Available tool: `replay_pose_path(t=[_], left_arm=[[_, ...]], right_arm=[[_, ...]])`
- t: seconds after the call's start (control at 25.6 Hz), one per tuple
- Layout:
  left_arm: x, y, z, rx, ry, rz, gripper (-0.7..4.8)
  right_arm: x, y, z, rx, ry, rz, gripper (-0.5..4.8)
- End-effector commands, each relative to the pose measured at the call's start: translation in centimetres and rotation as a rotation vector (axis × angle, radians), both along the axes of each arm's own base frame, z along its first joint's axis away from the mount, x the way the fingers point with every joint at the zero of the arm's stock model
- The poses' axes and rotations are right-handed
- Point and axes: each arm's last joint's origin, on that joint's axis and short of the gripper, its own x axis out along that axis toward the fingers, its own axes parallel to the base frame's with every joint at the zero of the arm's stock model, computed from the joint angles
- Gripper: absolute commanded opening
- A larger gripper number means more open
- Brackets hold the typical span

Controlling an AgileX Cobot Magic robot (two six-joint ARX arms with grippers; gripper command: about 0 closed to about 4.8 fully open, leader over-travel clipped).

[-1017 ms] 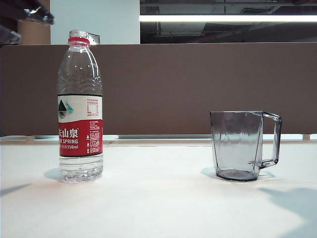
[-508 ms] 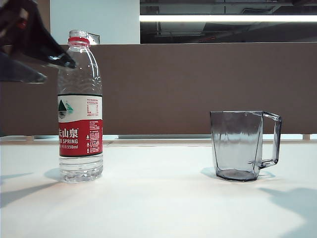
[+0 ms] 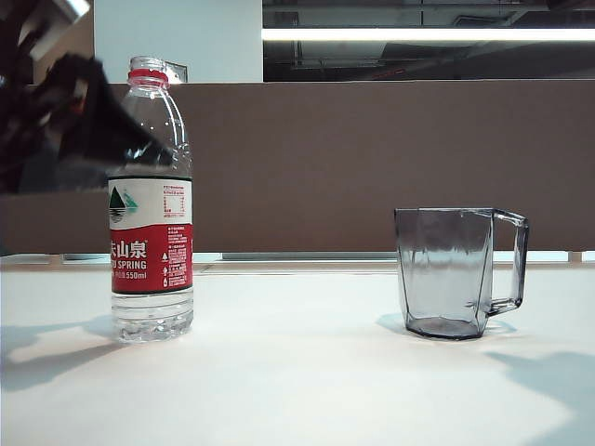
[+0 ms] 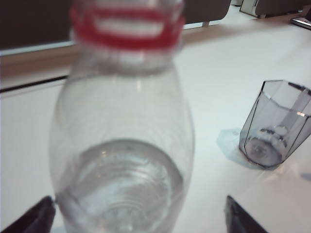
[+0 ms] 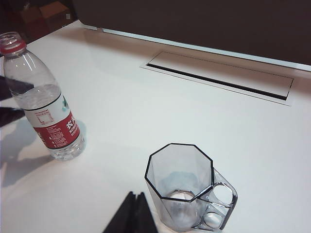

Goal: Pick up the mineral water bottle with the left hand on the table and pour water into the mug until it's half full.

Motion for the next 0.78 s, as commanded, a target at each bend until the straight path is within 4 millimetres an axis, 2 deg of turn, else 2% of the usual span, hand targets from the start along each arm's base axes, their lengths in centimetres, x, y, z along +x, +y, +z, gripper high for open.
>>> replay_pose_path(t=[0.04,0.23,0.47,0.78], left_arm=[[-0.5,0.2,-0.6,-0.035,-0.039,0.003,4.79],[-0.8,0.3,-1.8,-0.031,-0.038,0.019,4.79],[0.2,0.0,-2.4,-0.050,-0.072,0.019,4.79],[1.9,-0.7,-2.0,-0.102,-0.102,0.022,4.79]], right_arm=[[0.0,0.0,0.4,0.012,-0.024,0.004,-0.02],[0.0,0.0,0.4,0.012,-0.024,0.004,-0.02],[-0.1,0.0,0.4,0.013,-0.024,0.008,-0.02],[-0.1,0.0,0.5,0.013,-0.025,0.008,-0.02]])
